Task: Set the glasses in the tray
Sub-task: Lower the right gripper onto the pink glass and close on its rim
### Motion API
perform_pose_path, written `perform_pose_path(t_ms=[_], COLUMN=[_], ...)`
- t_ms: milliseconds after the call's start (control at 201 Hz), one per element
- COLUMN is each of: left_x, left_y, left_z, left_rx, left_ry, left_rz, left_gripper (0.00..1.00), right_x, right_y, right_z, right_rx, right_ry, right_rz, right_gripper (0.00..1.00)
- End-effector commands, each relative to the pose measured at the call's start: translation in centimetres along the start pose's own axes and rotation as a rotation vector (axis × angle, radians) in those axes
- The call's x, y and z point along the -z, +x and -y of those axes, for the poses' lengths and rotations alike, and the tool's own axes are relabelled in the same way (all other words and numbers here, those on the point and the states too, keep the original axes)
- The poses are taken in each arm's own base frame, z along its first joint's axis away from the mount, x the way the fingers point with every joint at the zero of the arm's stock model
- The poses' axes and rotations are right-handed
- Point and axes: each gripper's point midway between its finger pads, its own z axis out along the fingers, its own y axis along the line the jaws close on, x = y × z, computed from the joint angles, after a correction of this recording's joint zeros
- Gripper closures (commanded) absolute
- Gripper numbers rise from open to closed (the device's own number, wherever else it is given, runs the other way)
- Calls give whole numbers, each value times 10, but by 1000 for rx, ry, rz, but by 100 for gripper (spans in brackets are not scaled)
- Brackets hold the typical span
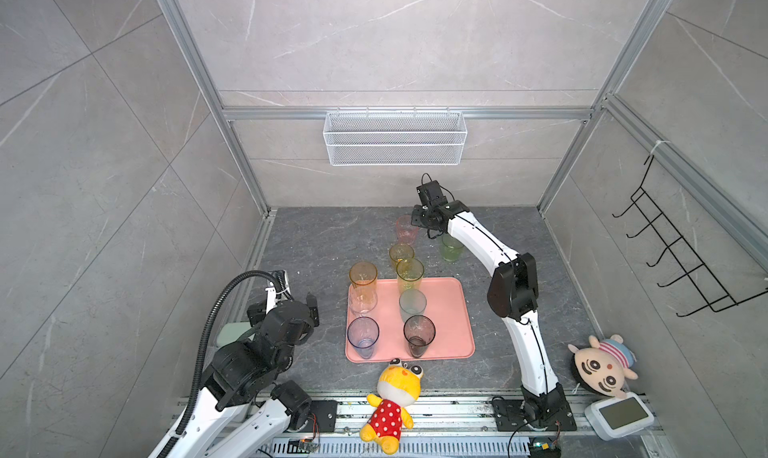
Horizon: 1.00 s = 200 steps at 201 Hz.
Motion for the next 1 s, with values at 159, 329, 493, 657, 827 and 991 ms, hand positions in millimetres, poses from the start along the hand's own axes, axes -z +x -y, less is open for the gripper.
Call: perform_pose_path(t_ms=[159,329,493,657,827,991], left_x=[1,0,0,-1,-1,-1], left_y=[-4,-4,-4,-4,-4,-3], left_z=[-2,-1,-1,-1,0,1], left_rx=[24,20,17,13,12,12], left_ry=[-9,-11,-14,-14,-13,-12], left_rz=[22,20,18,16,14,13], left_gripper=[4,4,4,4,4,4], right_x=[-23,-38,-45,-50,-54,-56], right_y=[14,22,21,24,27,28], right_z=[4,5,5,7,5,4], right_rx=[-15,-16,-29,-41,-48,-51], right_ry=[42,51,43,38,20,9], right_rz=[-73,-95,-95,-105,-115,-122], right_gripper=[50,51,52,54,61,67])
